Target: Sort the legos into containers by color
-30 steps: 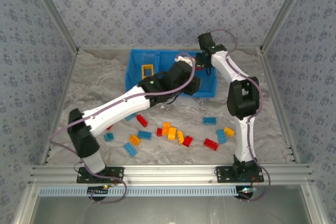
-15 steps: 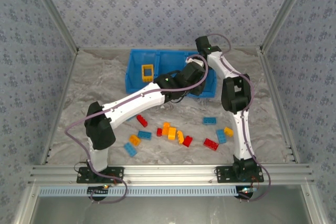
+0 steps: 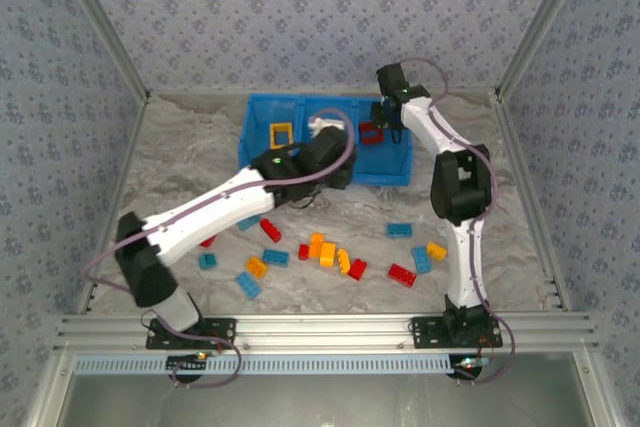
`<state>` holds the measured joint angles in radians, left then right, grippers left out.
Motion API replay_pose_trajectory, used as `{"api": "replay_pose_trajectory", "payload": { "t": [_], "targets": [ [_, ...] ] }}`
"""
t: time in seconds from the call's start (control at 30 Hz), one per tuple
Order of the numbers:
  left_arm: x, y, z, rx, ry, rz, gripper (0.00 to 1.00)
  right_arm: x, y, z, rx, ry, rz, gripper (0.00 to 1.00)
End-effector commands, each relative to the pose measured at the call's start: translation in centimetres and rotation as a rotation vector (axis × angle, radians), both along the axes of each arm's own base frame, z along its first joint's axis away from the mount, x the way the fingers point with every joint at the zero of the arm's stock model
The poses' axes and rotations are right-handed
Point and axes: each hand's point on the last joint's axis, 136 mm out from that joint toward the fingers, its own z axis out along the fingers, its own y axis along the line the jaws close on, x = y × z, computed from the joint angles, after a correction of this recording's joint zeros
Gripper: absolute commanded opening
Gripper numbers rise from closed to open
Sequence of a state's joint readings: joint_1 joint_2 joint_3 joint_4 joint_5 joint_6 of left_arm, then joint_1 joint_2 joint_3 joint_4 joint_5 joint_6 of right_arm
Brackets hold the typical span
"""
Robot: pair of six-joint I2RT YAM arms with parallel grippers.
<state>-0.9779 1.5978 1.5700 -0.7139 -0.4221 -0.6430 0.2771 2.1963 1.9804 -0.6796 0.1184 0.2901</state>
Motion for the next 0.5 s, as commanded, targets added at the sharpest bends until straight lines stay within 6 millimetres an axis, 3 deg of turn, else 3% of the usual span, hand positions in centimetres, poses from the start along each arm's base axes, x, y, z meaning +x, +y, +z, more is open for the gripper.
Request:
{"api": "replay_pose_trajectory", "payload": {
  "t": [0.0, 0.1, 0.17, 0.23, 0.3, 0.4, 0.47],
  "targets": [
    [-1.1, 9.7, -2.2, 0.02, 0.119, 0.287, 0.55, -2.2, 0.6, 11.3, 0.014, -0.256, 0.006, 0.36],
    [-3.0, 16.3, -5.8, 0.014, 0.247, 0.456, 0.55, -6.3, 2.5, 14.8, 0.067, -0.354, 0.048, 0.42],
    [-4.6, 20.3, -8.0, 0.03, 0.315, 0.561, 0.55, -9.6, 5.2, 15.7, 0.111, -0.394, 0.12, 0.48],
    [-6.4, 23.1, -10.4, 0.029, 0.388, 0.641, 0.56, -13.1, 8.4, 15.3, 0.141, -0.405, 0.213, 0.54],
    [-8.0, 25.0, -12.4, 0.018, 0.443, 0.699, 0.57, -16.9, 12.2, 14.2, 0.201, -0.399, 0.33, 0.59],
    [-9.6, 26.2, -15.0, 0.001, 0.509, 0.739, 0.59, -22.9, 18.3, 12.7, 0.343, -0.35, 0.574, 0.65],
    [-10.2, 26.6, -16.5, 0.01, 0.552, 0.756, 0.61, -27.0, 21.2, 10.8, 0.368, -0.294, 0.727, 0.67]
  ]
}}
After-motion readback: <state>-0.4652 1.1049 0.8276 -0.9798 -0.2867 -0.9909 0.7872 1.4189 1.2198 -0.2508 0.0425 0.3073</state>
